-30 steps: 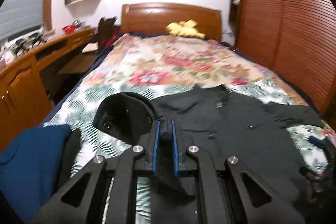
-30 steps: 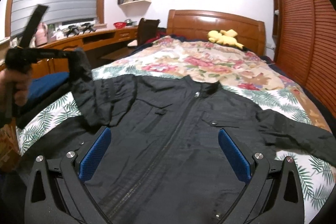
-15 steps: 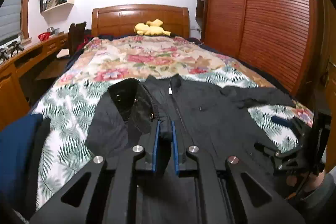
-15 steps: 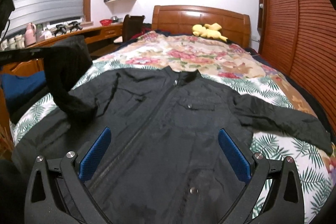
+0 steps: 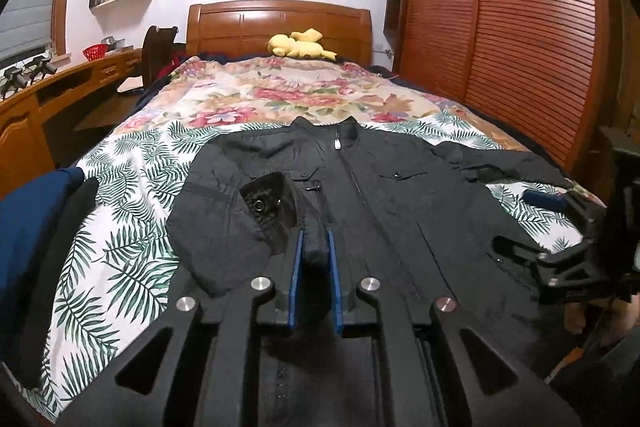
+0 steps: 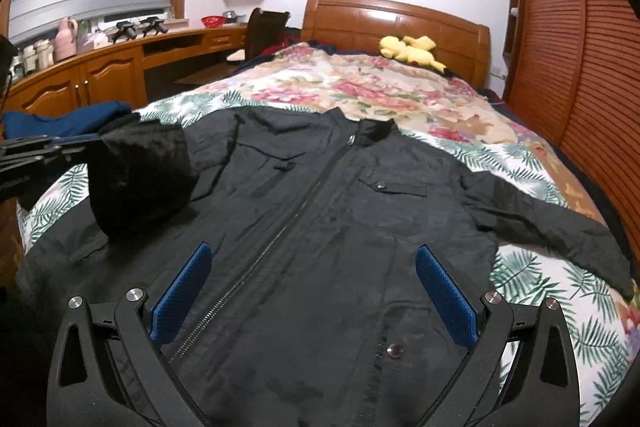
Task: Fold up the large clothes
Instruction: 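Lay the sleeve down and open the left tool, then grasp the jacket side edge near the hem with the right tool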
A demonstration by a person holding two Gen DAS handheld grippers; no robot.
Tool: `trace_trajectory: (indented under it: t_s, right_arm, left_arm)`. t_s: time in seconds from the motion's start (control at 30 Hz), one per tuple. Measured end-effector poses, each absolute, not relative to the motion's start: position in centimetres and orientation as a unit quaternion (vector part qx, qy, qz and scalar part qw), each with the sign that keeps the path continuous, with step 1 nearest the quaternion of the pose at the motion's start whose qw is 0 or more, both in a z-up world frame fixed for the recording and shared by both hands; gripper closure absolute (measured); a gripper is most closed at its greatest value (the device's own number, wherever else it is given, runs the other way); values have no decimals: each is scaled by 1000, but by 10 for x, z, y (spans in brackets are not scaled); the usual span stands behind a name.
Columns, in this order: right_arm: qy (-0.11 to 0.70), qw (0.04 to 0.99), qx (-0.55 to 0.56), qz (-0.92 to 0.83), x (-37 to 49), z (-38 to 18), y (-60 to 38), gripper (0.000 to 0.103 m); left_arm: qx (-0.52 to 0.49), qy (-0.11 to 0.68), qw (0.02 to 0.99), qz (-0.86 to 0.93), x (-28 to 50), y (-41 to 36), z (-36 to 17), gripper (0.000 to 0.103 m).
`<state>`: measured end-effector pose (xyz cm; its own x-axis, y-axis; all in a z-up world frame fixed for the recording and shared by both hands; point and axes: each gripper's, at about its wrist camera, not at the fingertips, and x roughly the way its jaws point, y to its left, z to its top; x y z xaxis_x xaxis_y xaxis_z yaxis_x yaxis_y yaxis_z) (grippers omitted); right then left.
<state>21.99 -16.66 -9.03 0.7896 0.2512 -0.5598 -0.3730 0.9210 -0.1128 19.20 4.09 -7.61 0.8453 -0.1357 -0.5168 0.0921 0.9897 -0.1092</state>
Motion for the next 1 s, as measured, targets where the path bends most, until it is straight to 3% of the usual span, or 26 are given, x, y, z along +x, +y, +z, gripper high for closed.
trace_trajectory:
  t_s: [0.17,0.33,0.53,0.77,1.0]
  right_arm:
    - [286,936,-109,175,225,-97,-157,0]
    - [290,932,-107,192,226,-102,-145,0]
    - [307,920,-101,223,231,-114,-123,0]
    - [318,912,-80,247,248,-118,-105,1]
    - [371,886,-74,269,274,-147,-87,14]
  left_arm:
    - [-64,261,959,-88,182,53,-73,91]
    - [-78,231,965,-101,168,65,-62,78]
    - [-69,231,967,-82,164,77,-61,70]
    - [-64,231,969,-50,160,91,-66,70]
    - [-66,240,968,-37,157,101,-73,70]
